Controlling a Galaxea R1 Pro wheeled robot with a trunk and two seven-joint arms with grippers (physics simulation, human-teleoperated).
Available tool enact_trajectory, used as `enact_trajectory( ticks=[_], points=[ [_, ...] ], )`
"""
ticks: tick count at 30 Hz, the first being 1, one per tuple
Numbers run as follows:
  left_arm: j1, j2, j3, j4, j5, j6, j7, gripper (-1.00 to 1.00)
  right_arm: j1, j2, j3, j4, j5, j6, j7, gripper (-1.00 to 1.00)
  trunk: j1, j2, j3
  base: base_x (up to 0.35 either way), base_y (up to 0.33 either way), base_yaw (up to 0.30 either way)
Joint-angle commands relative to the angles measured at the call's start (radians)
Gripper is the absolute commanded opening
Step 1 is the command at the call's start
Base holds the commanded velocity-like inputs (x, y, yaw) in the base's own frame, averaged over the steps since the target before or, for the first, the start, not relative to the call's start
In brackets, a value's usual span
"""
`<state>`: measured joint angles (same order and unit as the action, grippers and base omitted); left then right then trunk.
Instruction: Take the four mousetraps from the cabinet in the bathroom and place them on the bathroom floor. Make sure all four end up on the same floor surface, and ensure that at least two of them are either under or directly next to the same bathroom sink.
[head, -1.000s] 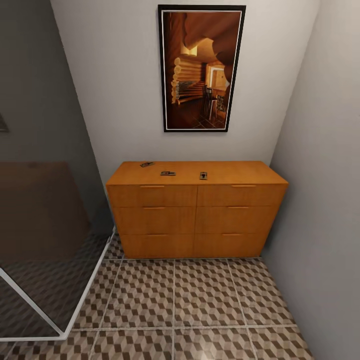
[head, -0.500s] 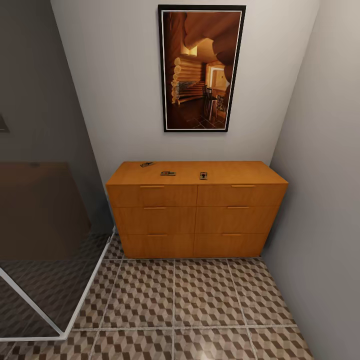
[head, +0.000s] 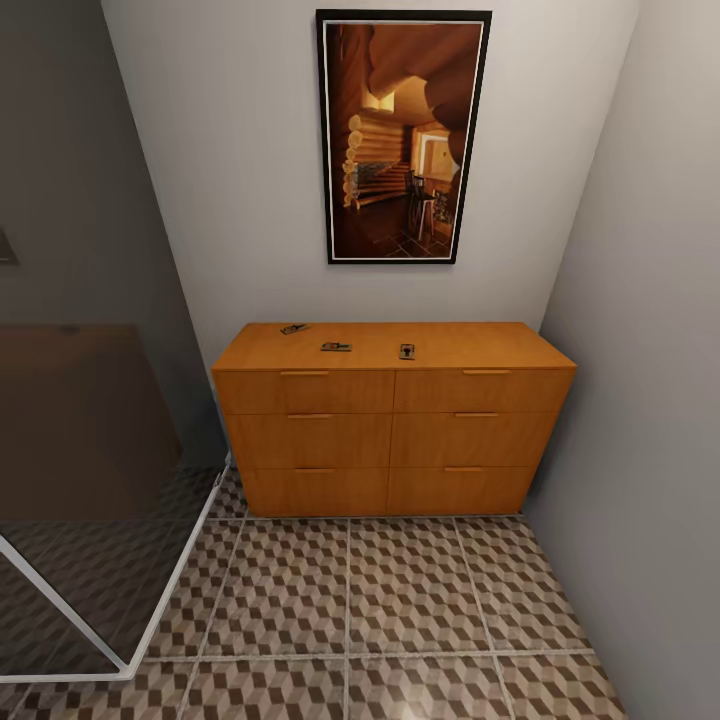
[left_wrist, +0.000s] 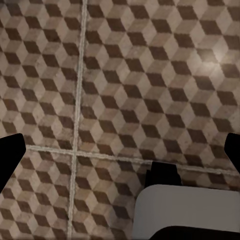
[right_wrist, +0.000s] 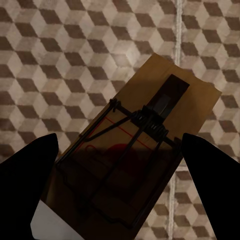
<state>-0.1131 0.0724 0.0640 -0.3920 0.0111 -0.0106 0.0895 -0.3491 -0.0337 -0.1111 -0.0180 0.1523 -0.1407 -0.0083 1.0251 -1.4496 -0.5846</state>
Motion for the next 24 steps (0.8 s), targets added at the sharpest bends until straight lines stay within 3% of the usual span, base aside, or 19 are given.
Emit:
enact_trajectory(
  ticks=[1, 24],
  points=[
    [0.0, 0.0, 0.002, 0.0, 0.001, -0.001, 0.001, 1.0, -0.001, 0.0, -0.009, 0.001, 0.01, -0.004, -0.001, -1.0, 0.0, 0.0, -0.001, 0.0, 0.0, 0.0],
    [0.0, -0.006, 0.002, 0.002, 0.001, -0.002, 0.0, 1.0, -0.001, 0.0, -0.009, 0.001, 0.01, -0.004, -0.001, -1.0, 0.0, 0.0, -0.001, 0.0, 0.0, 0.0]
  ],
)
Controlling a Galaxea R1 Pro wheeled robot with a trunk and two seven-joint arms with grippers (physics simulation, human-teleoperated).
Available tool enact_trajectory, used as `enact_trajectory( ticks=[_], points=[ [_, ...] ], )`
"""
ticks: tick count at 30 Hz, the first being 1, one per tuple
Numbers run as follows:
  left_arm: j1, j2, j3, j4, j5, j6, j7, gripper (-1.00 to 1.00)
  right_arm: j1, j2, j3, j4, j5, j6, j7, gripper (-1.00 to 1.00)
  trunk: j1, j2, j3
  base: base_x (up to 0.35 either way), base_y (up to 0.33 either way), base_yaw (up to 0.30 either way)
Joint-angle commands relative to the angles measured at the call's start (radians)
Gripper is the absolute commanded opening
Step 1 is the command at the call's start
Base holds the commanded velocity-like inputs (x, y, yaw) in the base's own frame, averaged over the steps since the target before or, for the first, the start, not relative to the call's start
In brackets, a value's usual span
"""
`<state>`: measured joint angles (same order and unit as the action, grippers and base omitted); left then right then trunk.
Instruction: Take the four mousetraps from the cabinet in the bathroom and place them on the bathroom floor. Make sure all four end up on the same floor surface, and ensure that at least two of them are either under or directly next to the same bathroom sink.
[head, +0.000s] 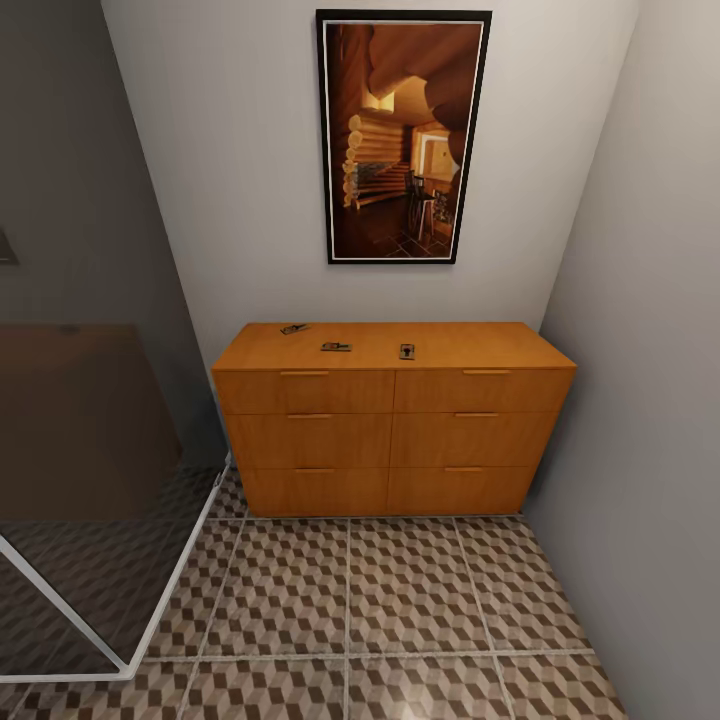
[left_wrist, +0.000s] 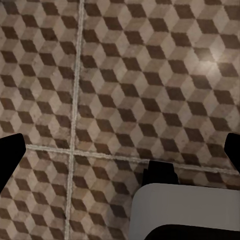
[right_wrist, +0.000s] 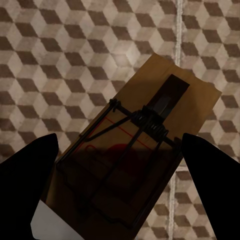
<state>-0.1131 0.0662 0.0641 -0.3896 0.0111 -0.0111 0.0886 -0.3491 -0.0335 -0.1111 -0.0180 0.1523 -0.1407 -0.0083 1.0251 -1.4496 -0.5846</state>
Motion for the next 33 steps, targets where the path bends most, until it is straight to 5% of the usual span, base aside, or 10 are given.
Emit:
enact_trajectory(
  ticks=[1, 14, 19, 22, 23, 25, 26, 30, 33],
  points=[
    [0.0, 0.0, 0.002, 0.0, 0.001, -0.001, 0.001, 1.0, -0.001, 0.0, -0.009, 0.001, 0.01, -0.004, -0.001, -1.0, 0.0, 0.0, -0.001, 0.0, 0.0, 0.0],
    [0.0, -0.02, 0.001, -0.006, 0.0, -0.001, 0.0, 1.0, -0.001, 0.0, -0.009, 0.001, 0.01, -0.004, -0.001, -1.0, 0.0, 0.0, -0.001, 0.0, 0.0, 0.0],
    [0.0, -0.023, 0.003, -0.069, 0.0, 0.023, 0.003, 1.0, -0.001, 0.0, -0.009, 0.001, 0.01, -0.004, -0.001, -1.0, 0.0, 0.0, -0.001, 0.0, 0.0, 0.0],
    [0.0, -0.024, 0.003, -0.19, 0.0, 0.16, 0.003, 1.0, -0.001, 0.001, -0.009, 0.001, 0.009, -0.004, 0.0, -1.0, 0.0, 0.0, -0.001, 0.0, 0.0, 0.0],
    [-0.001, -0.024, 0.003, -0.294, 0.0, 0.308, 0.001, 1.0, -0.001, 0.001, -0.009, 0.001, 0.009, -0.004, -0.001, -1.0, 0.0, 0.0, -0.001, 0.0, 0.0, 0.0],
    [-0.002, -0.025, 0.003, -0.415, 0.0, 0.465, -0.001, 1.0, -0.001, 0.001, -0.009, 0.001, 0.01, -0.004, -0.001, -1.0, 0.0, 0.0, -0.001, 0.0, 0.0, 0.0],
    [-0.002, -0.025, 0.003, -0.54, 0.0, 0.596, -0.002, 1.0, -0.001, 0.001, -0.009, 0.001, 0.01, -0.004, -0.001, -1.0, 0.0, 0.0, -0.001, 0.0, 0.0, 0.0],
    [-0.018, -0.026, 0.002, -0.772, -0.002, 0.777, 0.0, 1.0, -0.001, 0.001, -0.009, 0.001, 0.009, -0.004, -0.001, -1.0, 0.0, 0.0, -0.001, 0.0, 0.0, 0.0],
    [-0.087, -0.026, 0.002, -0.935, -0.005, 0.947, 0.001, 1.0, -0.001, 0.001, -0.009, 0.001, 0.01, -0.004, -0.001, -1.0, 0.0, 0.0, -0.001, 0.0, 0.0, 0.0]
  ],
)
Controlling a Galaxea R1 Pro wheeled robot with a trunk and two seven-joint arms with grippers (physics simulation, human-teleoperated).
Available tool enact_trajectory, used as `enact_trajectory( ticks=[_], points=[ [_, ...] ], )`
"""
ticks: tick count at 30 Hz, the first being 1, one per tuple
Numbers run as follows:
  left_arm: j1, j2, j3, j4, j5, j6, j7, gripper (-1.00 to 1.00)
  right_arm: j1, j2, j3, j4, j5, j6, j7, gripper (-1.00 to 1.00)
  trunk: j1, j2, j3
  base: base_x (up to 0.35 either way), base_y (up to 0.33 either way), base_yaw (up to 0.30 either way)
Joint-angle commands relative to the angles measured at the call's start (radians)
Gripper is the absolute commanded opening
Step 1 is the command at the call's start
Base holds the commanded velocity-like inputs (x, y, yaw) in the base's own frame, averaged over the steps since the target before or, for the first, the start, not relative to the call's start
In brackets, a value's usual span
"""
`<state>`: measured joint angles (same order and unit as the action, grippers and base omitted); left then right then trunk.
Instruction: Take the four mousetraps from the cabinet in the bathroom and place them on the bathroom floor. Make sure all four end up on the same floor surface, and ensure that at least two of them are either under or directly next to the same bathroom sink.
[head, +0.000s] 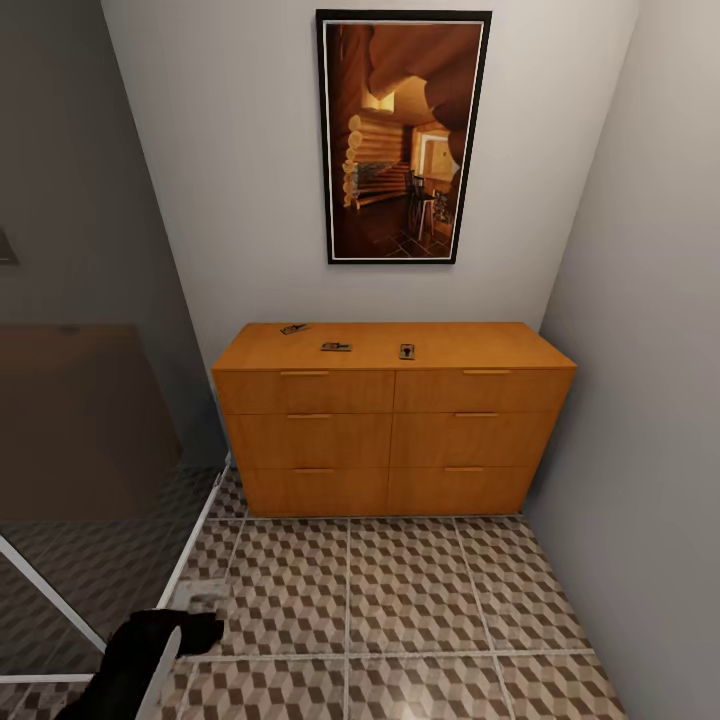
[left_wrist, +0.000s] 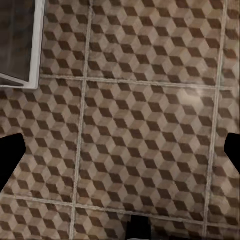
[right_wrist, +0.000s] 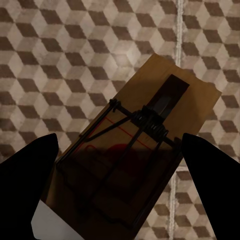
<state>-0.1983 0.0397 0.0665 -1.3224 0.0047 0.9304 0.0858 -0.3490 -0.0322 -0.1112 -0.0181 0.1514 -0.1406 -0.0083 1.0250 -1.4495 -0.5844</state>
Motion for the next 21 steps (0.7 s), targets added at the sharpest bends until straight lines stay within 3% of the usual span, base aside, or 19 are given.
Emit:
enact_trajectory(
  ticks=[1, 5, 7, 8, 12, 13, 15, 17, 21],
  points=[
    [-0.018, 0.0, 0.0, -0.014, 0.001, 0.02, 0.003, 1.0, -0.001, 0.0, -0.008, 0.001, 0.011, -0.004, -0.001, -1.0, 0.0, -0.001, -0.001, 0.0, 0.0, 0.0],
    [-0.15, 0.0, -0.001, -0.015, 0.001, 0.067, 0.004, 1.0, -0.001, 0.0, -0.008, 0.001, 0.01, -0.004, -0.001, -1.0, 0.0, -0.001, -0.001, 0.0, 0.0, 0.0],
    [-0.19, 0.0, -0.001, 0.005, 0.001, 0.072, 0.005, 1.0, -0.001, 0.0, -0.008, 0.001, 0.01, -0.004, -0.001, -1.0, 0.0, -0.001, -0.001, 0.0, 0.0, 0.0],
    [-0.237, -0.001, -0.001, 0.031, 0.002, 0.075, 0.005, 1.0, -0.001, 0.0, -0.008, 0.001, 0.01, -0.004, -0.001, -1.0, 0.0, -0.001, -0.001, 0.0, 0.0, 0.0],
    [-0.34, -0.004, -0.001, 0.109, 0.002, 0.079, 0.005, 1.0, -0.001, 0.0, -0.008, 0.001, 0.01, -0.004, -0.001, -1.0, 0.0, -0.001, -0.001, 0.0, 0.0, 0.0],
    [-0.393, -0.011, -0.001, 0.152, 0.002, 0.08, 0.005, 1.0, -0.001, 0.0, -0.008, 0.001, 0.01, -0.004, -0.001, -1.0, 0.0, -0.001, -0.001, 0.0, 0.0, 0.0],
    [-0.441, -0.026, -0.002, 0.191, 0.002, 0.081, 0.005, 1.0, -0.001, 0.0, -0.008, 0.001, 0.01, -0.004, -0.001, -1.0, 0.0, -0.001, -0.001, 0.0, 0.0, 0.0],
    [-0.53, -0.074, -0.002, 0.248, 0.0, 0.081, 0.005, 1.0, -0.001, 0.0, -0.008, 0.001, 0.01, -0.004, -0.001, -1.0, 0.0, -0.001, -0.001, 0.0, 0.0, 0.0],
    [-0.61, -0.114, -0.002, 0.281, -0.002, 0.081, 0.007, 1.0, -0.001, 0.0, -0.008, 0.001, 0.01, -0.004, -0.001, -1.0, 0.0, -0.001, -0.001, 0.0, 0.0, 0.0]
  ],
)
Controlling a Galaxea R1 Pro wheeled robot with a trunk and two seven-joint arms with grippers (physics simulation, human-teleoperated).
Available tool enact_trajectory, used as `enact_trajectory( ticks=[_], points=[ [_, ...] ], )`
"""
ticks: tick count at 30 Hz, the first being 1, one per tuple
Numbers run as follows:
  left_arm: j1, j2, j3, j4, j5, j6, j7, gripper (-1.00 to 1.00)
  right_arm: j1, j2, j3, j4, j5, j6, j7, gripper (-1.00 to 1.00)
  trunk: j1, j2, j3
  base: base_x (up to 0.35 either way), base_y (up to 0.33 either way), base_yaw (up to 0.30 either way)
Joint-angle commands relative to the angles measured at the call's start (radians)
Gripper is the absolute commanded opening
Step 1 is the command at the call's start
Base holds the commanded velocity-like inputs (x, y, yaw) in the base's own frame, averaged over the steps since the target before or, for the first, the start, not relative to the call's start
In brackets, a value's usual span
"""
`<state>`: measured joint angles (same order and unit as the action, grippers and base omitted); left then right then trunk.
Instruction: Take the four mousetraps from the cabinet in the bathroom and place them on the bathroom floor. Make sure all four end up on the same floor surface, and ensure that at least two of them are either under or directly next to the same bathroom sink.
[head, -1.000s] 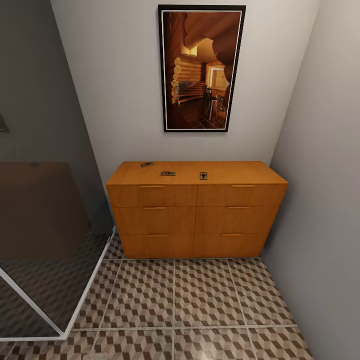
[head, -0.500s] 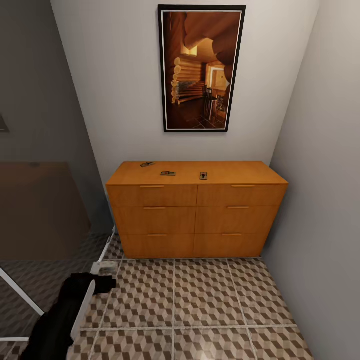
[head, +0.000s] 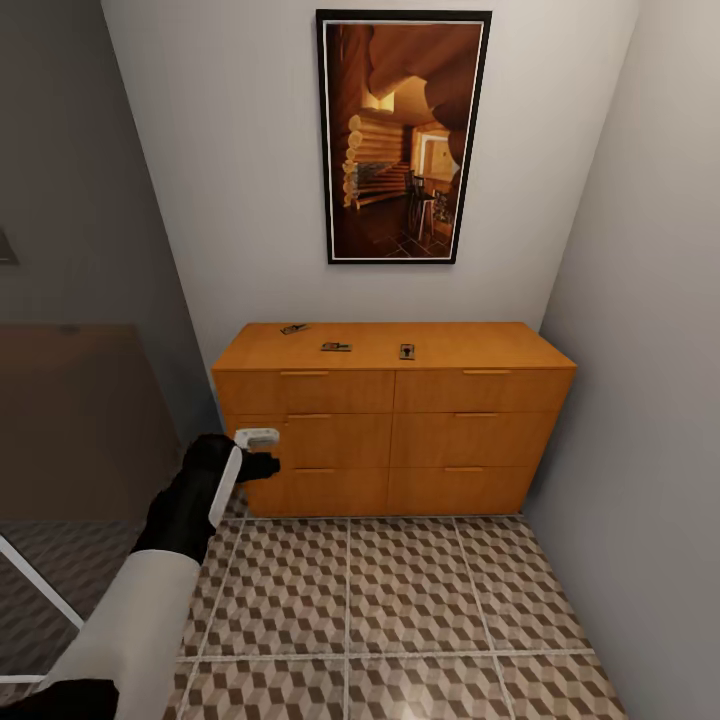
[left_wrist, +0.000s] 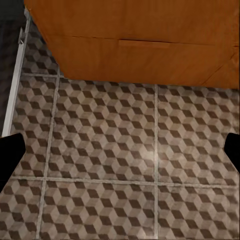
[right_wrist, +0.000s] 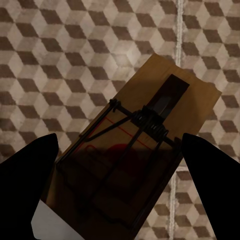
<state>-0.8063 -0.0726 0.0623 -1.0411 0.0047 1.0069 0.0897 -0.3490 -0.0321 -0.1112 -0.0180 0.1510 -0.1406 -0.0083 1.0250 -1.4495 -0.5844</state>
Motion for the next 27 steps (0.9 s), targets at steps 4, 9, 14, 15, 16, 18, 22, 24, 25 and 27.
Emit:
enact_trajectory(
  ticks=[4, 9, 14, 15, 16, 18, 22, 24, 25, 27],
  points=[
    [-0.08, -0.021, 0.002, 0.055, -0.002, 0.004, 0.004, 1.0, -0.001, 0.0, -0.008, 0.001, 0.01, -0.004, -0.001, -1.0, 0.0, -0.001, -0.001, 0.0, 0.0, 0.0],
    [-0.192, -0.043, 0.003, 0.184, -0.002, 0.003, 0.005, 1.0, -0.001, 0.0, -0.008, 0.001, 0.01, -0.004, -0.001, -1.0, 0.0, -0.001, -0.001, 0.0, 0.0, 0.0],
    [-0.266, -0.061, 0.002, 0.258, -0.002, 0.002, 0.005, 1.0, -0.001, 0.0, -0.008, 0.001, 0.011, -0.004, -0.001, -1.0, 0.0, -0.001, -0.001, 0.0, 0.0, 0.0],
    [-0.269, -0.062, 0.001, 0.265, -0.002, 0.002, 0.005, 1.0, -0.001, 0.0, -0.008, 0.001, 0.011, -0.004, -0.001, -1.0, 0.0, -0.001, -0.001, 0.0, 0.0, 0.0],
    [-0.273, -0.064, 0.0, 0.286, -0.002, 0.002, 0.005, 1.0, -0.001, 0.0, -0.008, 0.001, 0.011, -0.004, -0.001, -1.0, 0.0, -0.001, -0.001, 0.0, 0.0, 0.0],
    [-0.276, -0.065, -0.001, 0.328, -0.002, 0.002, 0.005, 1.0, -0.001, 0.0, -0.008, 0.001, 0.01, -0.004, -0.001, -1.0, 0.0, -0.001, -0.001, 0.0, 0.0, 0.0],
    [-0.278, -0.065, -0.003, 0.39, -0.003, 0.002, 0.003, 1.0, -0.001, 0.0, -0.008, 0.001, 0.01, -0.004, -0.001, -1.0, 0.0, -0.001, -0.001, 0.0, 0.0, 0.0],
    [-0.278, -0.065, -0.006, 0.399, -0.004, 0.002, 0.003, 1.0, -0.001, 0.0, -0.008, 0.001, 0.01, -0.004, -0.001, -1.0, 0.0, -0.001, -0.001, 0.0, 0.0, 0.0],
    [-0.278, -0.065, -0.014, 0.405, -0.005, 0.002, 0.003, 1.0, -0.001, 0.0, -0.008, 0.001, 0.011, -0.004, -0.001, -1.0, 0.0, -0.001, -0.001, 0.0, 0.0, 0.0],
    [-0.278, -0.065, -0.039, 0.411, -0.005, 0.002, 0.003, 1.0, -0.001, 0.0, -0.008, 0.001, 0.011, -0.004, -0.001, -1.0, 0.0, -0.001, -0.001, 0.0, 0.0, 0.0]
  ],
)
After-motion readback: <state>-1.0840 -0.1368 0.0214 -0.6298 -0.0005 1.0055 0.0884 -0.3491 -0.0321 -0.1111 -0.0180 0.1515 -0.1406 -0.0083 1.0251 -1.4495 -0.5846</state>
